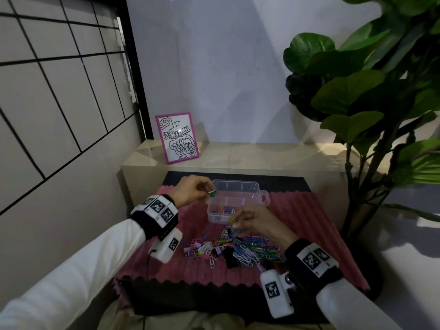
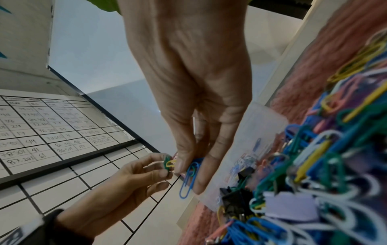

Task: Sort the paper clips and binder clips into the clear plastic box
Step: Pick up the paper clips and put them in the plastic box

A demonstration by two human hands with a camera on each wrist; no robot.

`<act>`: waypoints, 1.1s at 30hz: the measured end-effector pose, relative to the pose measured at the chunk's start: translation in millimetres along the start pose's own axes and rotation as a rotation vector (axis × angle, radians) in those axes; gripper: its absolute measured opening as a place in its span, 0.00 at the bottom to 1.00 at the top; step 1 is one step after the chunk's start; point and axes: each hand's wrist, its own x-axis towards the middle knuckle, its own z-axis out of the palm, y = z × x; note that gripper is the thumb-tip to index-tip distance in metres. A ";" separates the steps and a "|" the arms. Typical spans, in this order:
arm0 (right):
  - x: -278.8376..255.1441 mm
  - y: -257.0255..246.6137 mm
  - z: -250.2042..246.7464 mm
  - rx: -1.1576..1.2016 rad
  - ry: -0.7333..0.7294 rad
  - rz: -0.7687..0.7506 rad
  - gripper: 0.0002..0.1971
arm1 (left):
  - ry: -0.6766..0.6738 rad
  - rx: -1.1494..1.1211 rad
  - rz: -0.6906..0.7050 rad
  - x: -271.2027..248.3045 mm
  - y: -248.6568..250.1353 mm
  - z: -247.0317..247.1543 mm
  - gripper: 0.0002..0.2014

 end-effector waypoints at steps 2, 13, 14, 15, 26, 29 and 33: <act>-4.6 2.6 -4.5 -0.001 0.021 0.017 0.05 | -0.035 0.024 0.002 10.5 -1.7 6.9 0.13; 11.0 -14.7 -24.8 0.087 0.171 -0.073 0.05 | -0.117 0.061 0.027 -2.8 -10.5 -2.2 0.16; 17.3 -19.0 -22.9 0.060 0.177 -0.076 0.05 | -0.115 0.050 0.024 -8.8 -11.2 -7.5 0.16; 23.7 -23.5 -20.4 0.031 0.182 -0.079 0.05 | -0.116 0.032 0.013 -15.5 -12.8 -12.6 0.15; 36.6 -27.2 27.9 -0.715 0.124 -0.307 0.10 | -0.298 0.279 -0.082 -68.4 -48.1 -4.9 0.12; 28.3 -25.6 45.5 -0.855 -0.145 -0.315 0.09 | -0.350 0.369 -0.047 -66.1 -39.3 12.7 0.16; 28.9 -16.0 56.1 -1.057 -0.333 -0.267 0.10 | -0.449 0.478 -0.025 -59.3 -31.3 29.7 0.18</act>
